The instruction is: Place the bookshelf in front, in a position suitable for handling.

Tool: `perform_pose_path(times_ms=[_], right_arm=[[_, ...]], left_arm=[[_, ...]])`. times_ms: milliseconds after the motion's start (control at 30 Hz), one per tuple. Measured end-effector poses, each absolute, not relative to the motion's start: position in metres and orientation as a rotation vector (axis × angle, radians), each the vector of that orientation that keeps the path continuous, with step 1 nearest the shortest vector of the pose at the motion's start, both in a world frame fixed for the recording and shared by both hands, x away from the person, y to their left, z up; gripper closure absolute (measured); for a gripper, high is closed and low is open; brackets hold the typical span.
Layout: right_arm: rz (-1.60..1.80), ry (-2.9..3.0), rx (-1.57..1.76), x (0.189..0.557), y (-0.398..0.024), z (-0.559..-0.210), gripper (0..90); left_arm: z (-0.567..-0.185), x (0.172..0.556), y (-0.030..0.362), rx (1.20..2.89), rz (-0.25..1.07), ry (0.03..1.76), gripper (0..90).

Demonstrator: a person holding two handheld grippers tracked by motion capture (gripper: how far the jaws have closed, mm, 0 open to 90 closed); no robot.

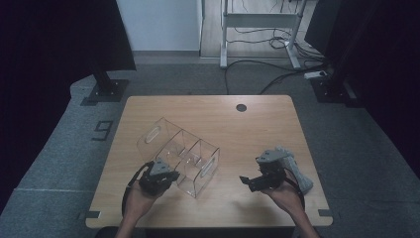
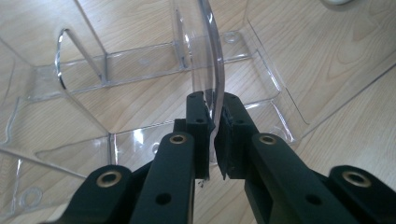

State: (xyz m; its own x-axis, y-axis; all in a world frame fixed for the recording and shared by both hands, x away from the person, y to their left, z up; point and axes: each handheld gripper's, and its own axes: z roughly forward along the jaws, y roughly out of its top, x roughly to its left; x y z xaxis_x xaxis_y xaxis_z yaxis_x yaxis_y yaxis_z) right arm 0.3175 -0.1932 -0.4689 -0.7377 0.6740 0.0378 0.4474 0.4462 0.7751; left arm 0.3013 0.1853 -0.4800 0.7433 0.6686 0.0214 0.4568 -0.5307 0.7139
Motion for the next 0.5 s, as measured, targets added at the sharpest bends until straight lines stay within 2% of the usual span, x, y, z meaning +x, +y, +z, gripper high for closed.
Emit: perform_pose_path(times_ms=[500], right_arm=[[1.185,2.449,0.939,0.315,-0.181,-0.469,4.9]], left_arm=[[-0.482,0.31,0.147,2.208,0.331,0.833,79.2]])
